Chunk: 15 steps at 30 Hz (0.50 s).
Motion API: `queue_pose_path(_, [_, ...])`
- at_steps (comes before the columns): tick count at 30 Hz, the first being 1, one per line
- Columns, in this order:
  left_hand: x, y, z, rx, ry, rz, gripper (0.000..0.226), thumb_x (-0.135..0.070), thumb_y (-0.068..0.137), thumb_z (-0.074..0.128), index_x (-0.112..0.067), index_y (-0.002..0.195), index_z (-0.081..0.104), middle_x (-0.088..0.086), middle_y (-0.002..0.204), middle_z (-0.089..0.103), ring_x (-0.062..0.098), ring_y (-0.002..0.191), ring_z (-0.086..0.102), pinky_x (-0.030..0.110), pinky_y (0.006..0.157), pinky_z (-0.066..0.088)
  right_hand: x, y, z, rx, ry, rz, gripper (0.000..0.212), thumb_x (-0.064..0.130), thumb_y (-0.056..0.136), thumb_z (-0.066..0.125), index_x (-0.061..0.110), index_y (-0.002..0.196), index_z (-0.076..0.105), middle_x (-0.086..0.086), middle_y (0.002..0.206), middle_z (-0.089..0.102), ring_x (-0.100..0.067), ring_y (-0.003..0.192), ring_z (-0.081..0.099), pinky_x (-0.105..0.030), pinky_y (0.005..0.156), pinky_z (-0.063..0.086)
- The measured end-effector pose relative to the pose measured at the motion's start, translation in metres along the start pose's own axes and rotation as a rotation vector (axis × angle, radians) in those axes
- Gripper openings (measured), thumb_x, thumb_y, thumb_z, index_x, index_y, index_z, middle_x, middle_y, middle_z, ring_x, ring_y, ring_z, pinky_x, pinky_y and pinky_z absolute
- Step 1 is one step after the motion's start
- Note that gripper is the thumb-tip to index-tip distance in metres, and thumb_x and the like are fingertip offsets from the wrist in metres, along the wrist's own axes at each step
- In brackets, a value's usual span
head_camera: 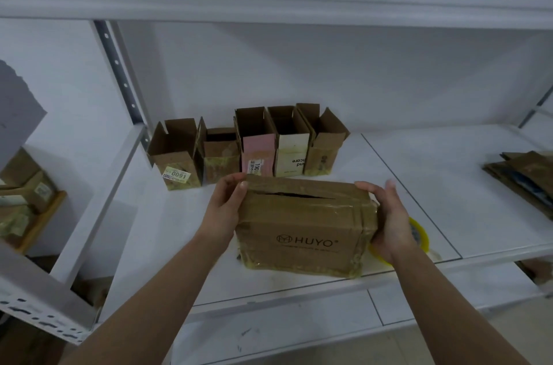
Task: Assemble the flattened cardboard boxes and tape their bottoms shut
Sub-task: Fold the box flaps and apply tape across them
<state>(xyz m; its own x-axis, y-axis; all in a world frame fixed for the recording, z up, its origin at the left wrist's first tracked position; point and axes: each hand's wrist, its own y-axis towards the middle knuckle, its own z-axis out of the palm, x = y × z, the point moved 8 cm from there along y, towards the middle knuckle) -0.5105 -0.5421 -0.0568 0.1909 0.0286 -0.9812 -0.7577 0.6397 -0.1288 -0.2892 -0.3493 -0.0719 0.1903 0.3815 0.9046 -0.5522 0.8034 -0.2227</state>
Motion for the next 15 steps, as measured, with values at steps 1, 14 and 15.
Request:
queue_pose_path(1, [-0.003,0.001,0.001,0.008,0.044,0.013,0.019,-0.027,0.099,0.051,-0.024,0.118,0.056,0.002,0.116,0.06,0.022,0.105,0.059,0.032,0.078,0.053,0.001,-0.001,0.0,0.007,-0.047,-0.018,0.03,0.04,0.097,0.05,0.018,0.11,0.067,-0.015,0.113,0.07,-0.03,0.1,0.067,-0.042,0.083,0.055])
queue_pose_path(14, [-0.007,-0.004,0.075,0.329,1.665,0.391,0.053,-0.053,0.1,0.005,-0.044,0.151,-0.003,-0.003,0.163,-0.008,0.026,0.149,-0.012,0.056,0.118,-0.003,0.057,-0.006,-0.026,-0.12,-0.545,-0.197,0.022,0.018,0.098,0.056,0.015,0.113,0.071,0.005,0.114,0.066,-0.011,0.11,0.056,-0.026,0.098,0.037])
queue_pose_path(15, [-0.007,-0.002,0.073,0.328,1.66,0.389,0.053,-0.054,0.1,0.004,-0.045,0.151,-0.003,-0.004,0.163,-0.008,0.025,0.149,-0.011,0.055,0.119,-0.003,0.067,-0.005,-0.038,-0.173,-0.595,-0.221,0.022,0.012,0.098,0.055,0.013,0.113,0.071,0.002,0.116,0.065,-0.013,0.111,0.056,-0.026,0.097,0.038])
